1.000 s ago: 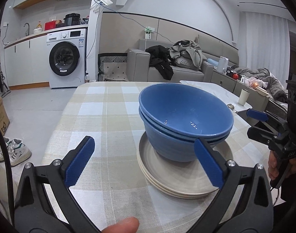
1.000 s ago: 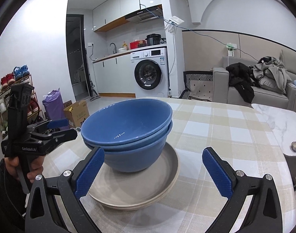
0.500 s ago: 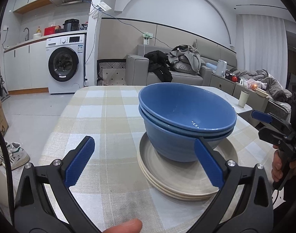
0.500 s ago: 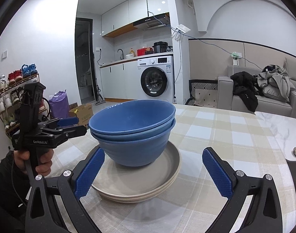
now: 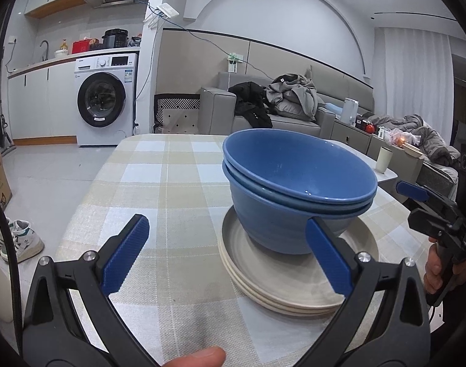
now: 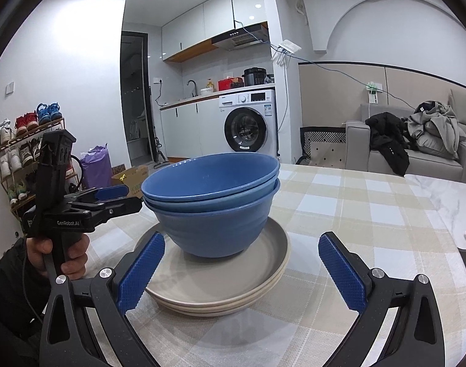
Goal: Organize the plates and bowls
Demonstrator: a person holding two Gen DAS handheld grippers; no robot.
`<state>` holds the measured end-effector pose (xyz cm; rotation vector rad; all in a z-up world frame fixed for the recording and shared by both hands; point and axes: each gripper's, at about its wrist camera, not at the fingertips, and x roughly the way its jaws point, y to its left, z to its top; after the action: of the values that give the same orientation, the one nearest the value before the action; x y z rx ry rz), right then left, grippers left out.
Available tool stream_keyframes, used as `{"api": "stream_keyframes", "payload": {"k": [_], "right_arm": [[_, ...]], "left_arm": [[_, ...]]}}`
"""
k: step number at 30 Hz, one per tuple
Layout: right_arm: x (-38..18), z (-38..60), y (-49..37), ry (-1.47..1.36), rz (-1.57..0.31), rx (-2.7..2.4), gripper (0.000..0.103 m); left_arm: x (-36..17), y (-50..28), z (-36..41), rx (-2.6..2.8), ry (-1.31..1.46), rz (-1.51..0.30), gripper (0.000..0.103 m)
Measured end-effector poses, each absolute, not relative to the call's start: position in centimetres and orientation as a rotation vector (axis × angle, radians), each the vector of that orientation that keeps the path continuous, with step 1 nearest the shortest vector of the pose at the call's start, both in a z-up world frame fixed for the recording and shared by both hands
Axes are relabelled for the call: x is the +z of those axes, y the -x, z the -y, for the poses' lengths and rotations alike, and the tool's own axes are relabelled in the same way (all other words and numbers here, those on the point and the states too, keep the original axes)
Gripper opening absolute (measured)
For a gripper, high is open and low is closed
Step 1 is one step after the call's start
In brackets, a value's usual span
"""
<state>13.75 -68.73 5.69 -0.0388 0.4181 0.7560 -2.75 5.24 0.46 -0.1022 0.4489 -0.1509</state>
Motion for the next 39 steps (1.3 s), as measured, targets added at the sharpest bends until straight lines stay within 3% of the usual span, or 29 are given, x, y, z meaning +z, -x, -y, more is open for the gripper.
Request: {"api": "stream_keyframes", "payload": {"k": [39], "right_arm": [[5.37,68.87,-13.42,0.044,-0.405,0.749,0.103]], "left_arm": [[0.07,2.79,-5.5,-0.134,0.097,-0.428,0.102]]}}
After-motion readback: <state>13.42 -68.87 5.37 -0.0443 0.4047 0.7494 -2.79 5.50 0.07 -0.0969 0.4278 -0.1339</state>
